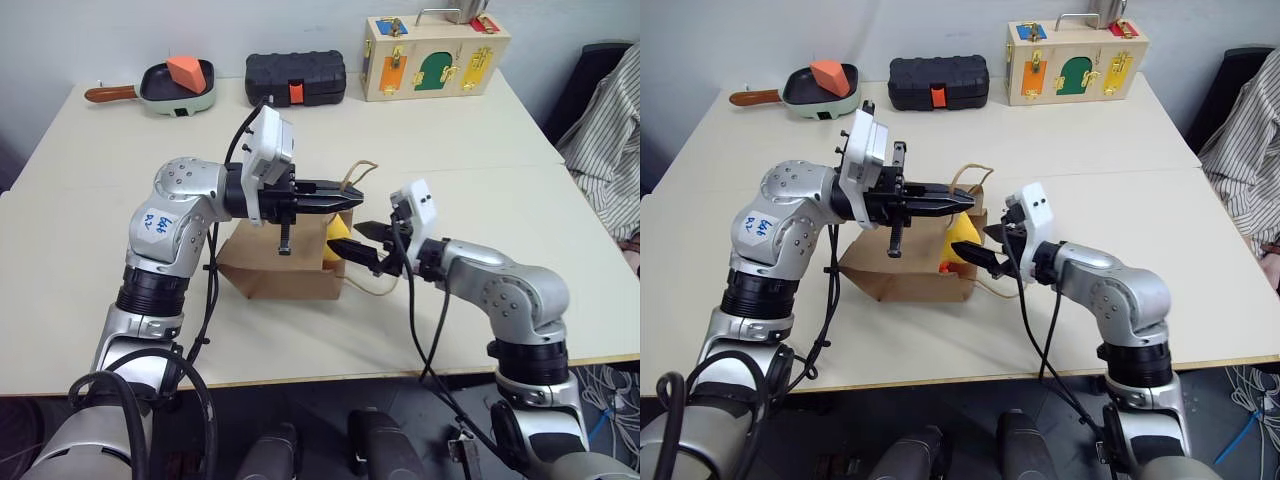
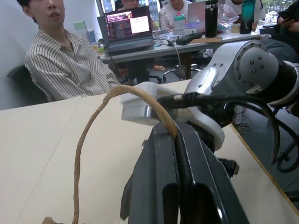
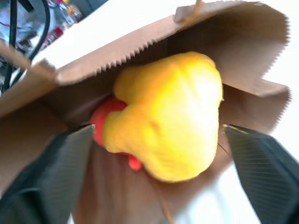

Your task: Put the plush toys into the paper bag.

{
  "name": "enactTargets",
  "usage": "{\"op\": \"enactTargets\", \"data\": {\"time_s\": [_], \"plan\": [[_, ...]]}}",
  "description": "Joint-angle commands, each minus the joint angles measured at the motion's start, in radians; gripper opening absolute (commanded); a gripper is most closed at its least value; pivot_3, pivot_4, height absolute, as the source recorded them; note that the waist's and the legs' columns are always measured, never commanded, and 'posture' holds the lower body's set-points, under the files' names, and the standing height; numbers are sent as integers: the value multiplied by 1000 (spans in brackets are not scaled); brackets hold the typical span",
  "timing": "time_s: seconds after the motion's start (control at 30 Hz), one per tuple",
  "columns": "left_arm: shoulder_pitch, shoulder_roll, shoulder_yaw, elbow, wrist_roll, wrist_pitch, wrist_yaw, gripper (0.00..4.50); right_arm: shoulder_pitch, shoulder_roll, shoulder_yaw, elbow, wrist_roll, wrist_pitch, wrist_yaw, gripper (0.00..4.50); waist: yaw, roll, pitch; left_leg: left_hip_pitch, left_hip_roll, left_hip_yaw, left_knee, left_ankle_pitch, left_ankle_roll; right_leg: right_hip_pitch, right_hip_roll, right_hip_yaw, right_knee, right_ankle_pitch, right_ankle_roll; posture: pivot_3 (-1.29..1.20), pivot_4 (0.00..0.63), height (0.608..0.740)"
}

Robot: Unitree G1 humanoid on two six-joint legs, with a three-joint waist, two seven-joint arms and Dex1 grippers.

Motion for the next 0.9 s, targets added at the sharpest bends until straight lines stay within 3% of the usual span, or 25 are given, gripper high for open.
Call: {"op": "enactTargets", "data": {"time_s": [0.03,0.2,0.5,0.67,0.9], "plan": [[-8,8,23,-21,-8,-18,0,0,33,-71,-121,-113,69,64,-16,4461,1,0,0,0,0,0,0,0,0,0,0,0,0,0,0,0,150,740],[-9,6,21,-23,-9,-20,-2,0,152,-163,-211,-147,75,147,-63,4461,6,0,0,0,0,0,0,0,0,1,0,0,-2,0,0,0,150,740],[-6,5,20,-31,-10,-22,-2,0,247,-29,-150,-49,39,101,-125,4461,1,0,0,1,0,2,-1,0,0,1,0,2,0,0,0,0,150,740],[-4,11,24,-37,-12,-18,1,0,224,65,-174,32,54,93,-166,2908,1,0,0,1,0,2,0,0,0,1,0,2,0,0,0,0,150,740],[-8,14,27,-31,-7,-20,8,0,218,46,-198,-2,81,85,-153,470,1,0,0,1,0,1,0,0,0,1,0,1,0,0,0,0,150,740]]}}
